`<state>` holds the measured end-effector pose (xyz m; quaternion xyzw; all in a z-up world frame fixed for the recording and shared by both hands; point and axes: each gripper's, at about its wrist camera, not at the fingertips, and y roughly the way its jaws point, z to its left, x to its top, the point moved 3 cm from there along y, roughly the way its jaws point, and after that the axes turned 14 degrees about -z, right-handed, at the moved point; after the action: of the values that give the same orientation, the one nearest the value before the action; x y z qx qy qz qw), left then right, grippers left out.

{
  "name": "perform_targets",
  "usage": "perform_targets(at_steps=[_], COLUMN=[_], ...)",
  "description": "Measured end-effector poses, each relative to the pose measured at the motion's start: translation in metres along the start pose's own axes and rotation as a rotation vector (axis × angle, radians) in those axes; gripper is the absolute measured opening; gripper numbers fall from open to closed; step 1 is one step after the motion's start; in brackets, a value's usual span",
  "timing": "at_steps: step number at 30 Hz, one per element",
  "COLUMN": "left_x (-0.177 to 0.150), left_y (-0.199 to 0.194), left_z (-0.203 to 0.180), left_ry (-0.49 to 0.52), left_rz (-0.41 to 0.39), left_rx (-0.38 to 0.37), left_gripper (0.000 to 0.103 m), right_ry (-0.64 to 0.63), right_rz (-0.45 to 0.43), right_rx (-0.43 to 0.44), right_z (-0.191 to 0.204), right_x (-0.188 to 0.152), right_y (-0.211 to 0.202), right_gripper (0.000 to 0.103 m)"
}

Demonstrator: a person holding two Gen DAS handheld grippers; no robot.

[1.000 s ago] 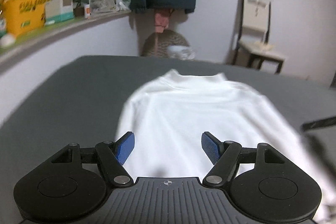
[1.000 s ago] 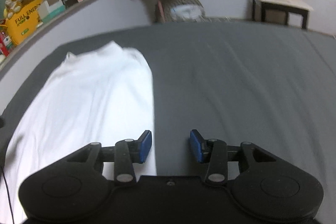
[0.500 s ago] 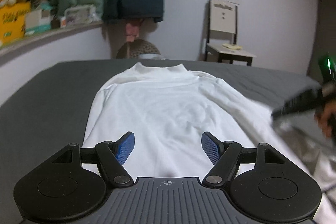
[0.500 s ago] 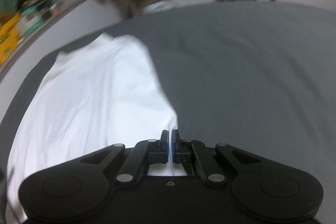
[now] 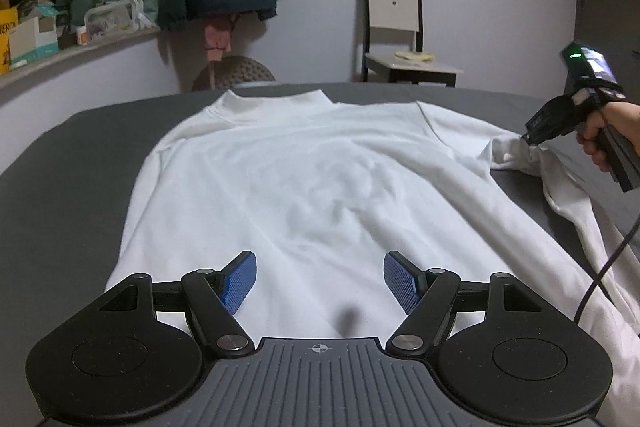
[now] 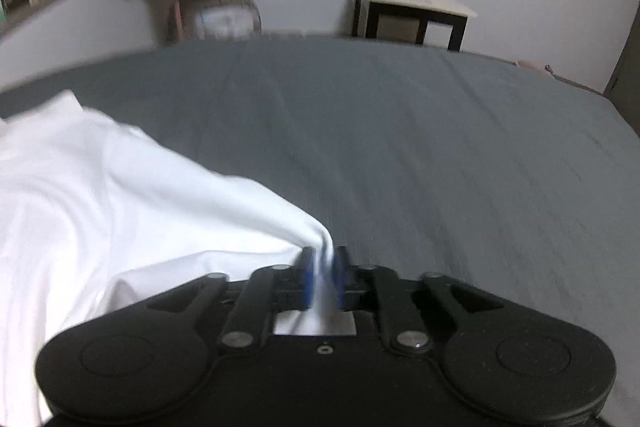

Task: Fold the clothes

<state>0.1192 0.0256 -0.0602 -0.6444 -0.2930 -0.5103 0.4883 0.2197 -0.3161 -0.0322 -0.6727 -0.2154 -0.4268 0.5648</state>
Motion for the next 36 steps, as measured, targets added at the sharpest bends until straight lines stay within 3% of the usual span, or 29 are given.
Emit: perform_targets(at_steps=[4, 10, 11, 12, 14, 18, 25, 28, 33, 36], left_x=[0.0, 0.0, 0.0, 0.0, -0.001, -0.003, -0.004, -0.007, -0.006, -0.005], left_y=[0.004, 0.005, 0.005, 0.004, 0.004, 0.004, 0.008, 0.013, 0.013, 0.013], left_z=[0.004, 0.001, 0.0, -0.002, -0.004, -0.006, -0.002, -0.004, -0.001, 0.002], left_ry=[-0.052, -0.103, -0.1, -0.094, -0.083, -0.067, -0.101, -0.09, -0.098, -0.123], left_rz=[0.014, 0.018, 0.017, 0.017, 0.019, 0.027, 0.025, 0.039, 0.037, 0.032], left_rx=[-0.007, -0.024, -0.025, -0.025, -0.024, -0.019, -0.041, -0.041, -0.039, -0.041], left_gripper=[0.072, 0.072, 0.072, 0.072, 0.072, 0.072, 0.072, 0.072, 0.072, 0.072], right_ry=[0.13, 0.263, 0.292, 0.31, 0.309, 0.222, -0.031, -0.072, 0.054, 0.15], right_rz=[-0.025, 0.117, 0.11, 0.106, 0.124, 0.071, 0.01, 0.025, 0.036, 0.043], right_rx=[0.055, 0.121, 0.132, 0.149, 0.151, 0.032, -0.207, -0.203, -0.189, -0.167], right_z=[-0.031, -0.065, -0.064, -0.06, -0.052, -0.053, -0.1, -0.106, -0.122, -0.137], right_x=[-0.014, -0.059, -0.062, -0.066, -0.071, -0.056, -0.004, 0.003, -0.014, -0.03], right_y=[-0.037, -0.08, -0.082, -0.085, -0.084, -0.089, -0.062, -0.036, -0.047, -0.071], right_gripper=[0.036, 0.035, 0.033, 0.014, 0.003, 0.003, 0.003, 0.005, 0.03, 0.033])
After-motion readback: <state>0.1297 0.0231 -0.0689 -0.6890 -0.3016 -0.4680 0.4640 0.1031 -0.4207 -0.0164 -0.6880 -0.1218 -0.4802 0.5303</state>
